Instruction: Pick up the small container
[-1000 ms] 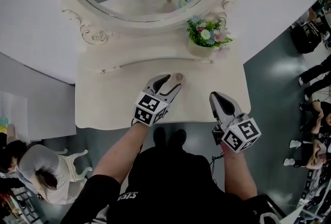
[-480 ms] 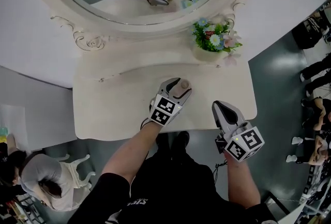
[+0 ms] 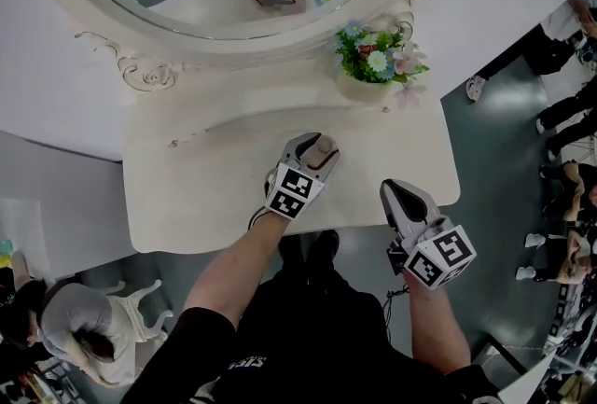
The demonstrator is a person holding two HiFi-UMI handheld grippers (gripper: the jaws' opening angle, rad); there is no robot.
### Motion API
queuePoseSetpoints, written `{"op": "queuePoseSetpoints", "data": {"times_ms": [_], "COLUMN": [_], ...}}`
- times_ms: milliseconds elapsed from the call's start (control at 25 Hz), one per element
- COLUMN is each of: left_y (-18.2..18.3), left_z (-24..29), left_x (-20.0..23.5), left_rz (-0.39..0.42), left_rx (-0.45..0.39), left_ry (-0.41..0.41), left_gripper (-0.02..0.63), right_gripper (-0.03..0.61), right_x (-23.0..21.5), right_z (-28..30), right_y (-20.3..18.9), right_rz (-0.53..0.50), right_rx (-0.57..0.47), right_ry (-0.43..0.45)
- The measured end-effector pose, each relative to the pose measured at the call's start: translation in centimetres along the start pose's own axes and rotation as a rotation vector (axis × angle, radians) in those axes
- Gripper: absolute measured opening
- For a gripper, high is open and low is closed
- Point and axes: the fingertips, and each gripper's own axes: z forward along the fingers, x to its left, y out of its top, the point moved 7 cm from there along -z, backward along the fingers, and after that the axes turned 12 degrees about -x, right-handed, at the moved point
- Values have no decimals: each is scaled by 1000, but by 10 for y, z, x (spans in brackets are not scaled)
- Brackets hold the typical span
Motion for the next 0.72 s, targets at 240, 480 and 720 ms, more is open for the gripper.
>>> {"op": "queuePoseSetpoints", "data": {"times_ms": [240, 480, 720], "left_y": [4, 9, 24], "left_z": [3, 2, -8], "left_x": [-2, -4, -11], "left_rz": [11, -13, -21], "left_rx": [-11, 13, 7], "left_ry": [5, 27, 30], "left_gripper": [165, 149, 147], "right_gripper": [11, 11, 11], "right_x": [1, 1, 2], "right_z": [-10, -21, -25], "right_y": [6, 15, 23], "right_rz": [-11, -23, -28], "right_rx": [-1, -8, -28], "right_ry": [-7, -13, -5]}}
